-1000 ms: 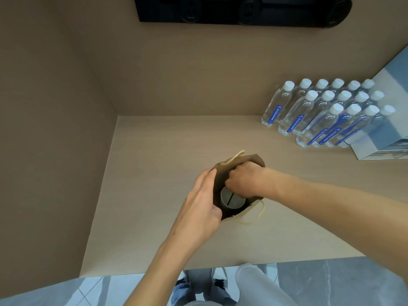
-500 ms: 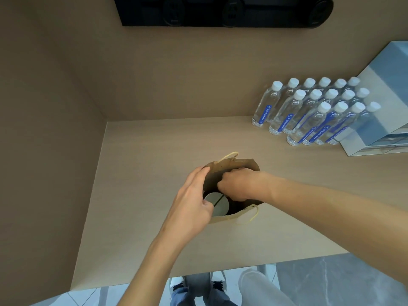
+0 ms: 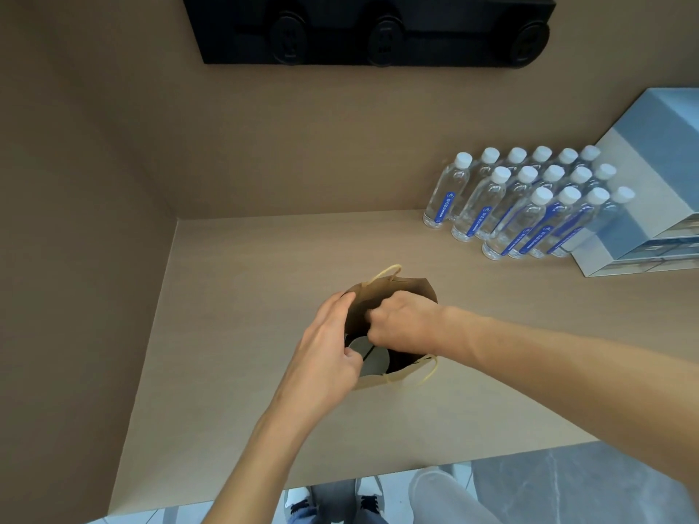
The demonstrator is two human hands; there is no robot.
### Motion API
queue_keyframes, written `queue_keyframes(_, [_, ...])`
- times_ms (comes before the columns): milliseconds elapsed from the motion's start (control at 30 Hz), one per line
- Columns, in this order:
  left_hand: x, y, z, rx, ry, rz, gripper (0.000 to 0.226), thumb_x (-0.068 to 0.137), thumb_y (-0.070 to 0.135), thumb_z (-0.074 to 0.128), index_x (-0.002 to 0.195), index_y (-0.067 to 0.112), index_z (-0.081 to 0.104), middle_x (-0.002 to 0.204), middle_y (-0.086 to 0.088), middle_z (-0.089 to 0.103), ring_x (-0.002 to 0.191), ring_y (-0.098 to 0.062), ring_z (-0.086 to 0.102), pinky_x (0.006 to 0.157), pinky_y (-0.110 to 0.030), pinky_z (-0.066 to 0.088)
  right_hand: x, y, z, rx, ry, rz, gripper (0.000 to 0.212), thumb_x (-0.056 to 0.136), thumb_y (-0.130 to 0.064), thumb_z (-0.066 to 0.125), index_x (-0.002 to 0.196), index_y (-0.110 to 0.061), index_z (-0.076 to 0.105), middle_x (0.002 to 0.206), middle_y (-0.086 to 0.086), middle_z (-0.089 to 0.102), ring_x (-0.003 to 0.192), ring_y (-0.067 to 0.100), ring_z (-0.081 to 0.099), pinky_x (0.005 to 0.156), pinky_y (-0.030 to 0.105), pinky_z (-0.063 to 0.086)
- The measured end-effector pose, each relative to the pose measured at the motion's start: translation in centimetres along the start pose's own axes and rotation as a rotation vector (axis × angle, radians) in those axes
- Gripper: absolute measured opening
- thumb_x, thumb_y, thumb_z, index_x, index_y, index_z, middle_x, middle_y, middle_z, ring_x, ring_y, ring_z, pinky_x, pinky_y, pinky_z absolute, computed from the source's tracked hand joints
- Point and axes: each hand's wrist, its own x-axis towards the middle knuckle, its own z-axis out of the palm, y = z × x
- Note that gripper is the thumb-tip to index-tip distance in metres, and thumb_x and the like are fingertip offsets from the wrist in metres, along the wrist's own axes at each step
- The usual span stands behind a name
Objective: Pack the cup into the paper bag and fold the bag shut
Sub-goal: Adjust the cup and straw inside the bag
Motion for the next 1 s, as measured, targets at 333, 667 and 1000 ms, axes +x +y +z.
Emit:
queue_keyframes(333, [0.1, -0.4, 0.4, -0.024, -0.003, 0.009, 0.075, 0.077, -0.002, 0.049, 0.145, 0.028, 0.036, 0.149, 0.016, 0.037, 0.076, -0.011, 0.050, 0.076, -0.017, 0.040, 0.1, 0.4, 0.1, 0.174, -0.205, 0.059, 0.015, 0.089, -0.008, 0.060, 0.102, -0.011, 0.065, 0.098, 0.009, 0.069, 0.087, 0.029, 0.068, 0.062, 0.034, 0.050])
queue_keyframes(667, [0.7, -1.5, 0.2, -0.055, -0.004, 0.032, 0.072, 0.079, 0.001, 0.050, 0.143, 0.032, 0.038, 0.146, 0.019, 0.038, 0.072, 0.005, 0.051, 0.075, -0.019, 0.043, -11.5, 4.9, -2.8, 1.657, 0.822, 0.302, 0.022, 0.093, 0.004, 0.050, 0.099, -0.003, 0.070, 0.079, 0.007, 0.074, 0.072, 0.021, 0.067, 0.066, 0.026, 0.053])
queue_keyframes(1000, [0.9, -2.5, -2.0, -0.158, -0.122, 0.145, 0.062, 0.086, 0.052, 0.059, 0.136, 0.066, 0.026, 0.136, 0.033, 0.042, 0.091, -0.017, 0.057, 0.076, -0.016, 0.042, -9.2, -1.3, 8.6, 1.724, 0.340, 0.386, 0.116, 0.067, -0.023, 0.083, 0.143, -0.060, 0.002, 0.147, -0.041, 0.015, 0.090, 0.006, 0.061, 0.077, 0.028, 0.056])
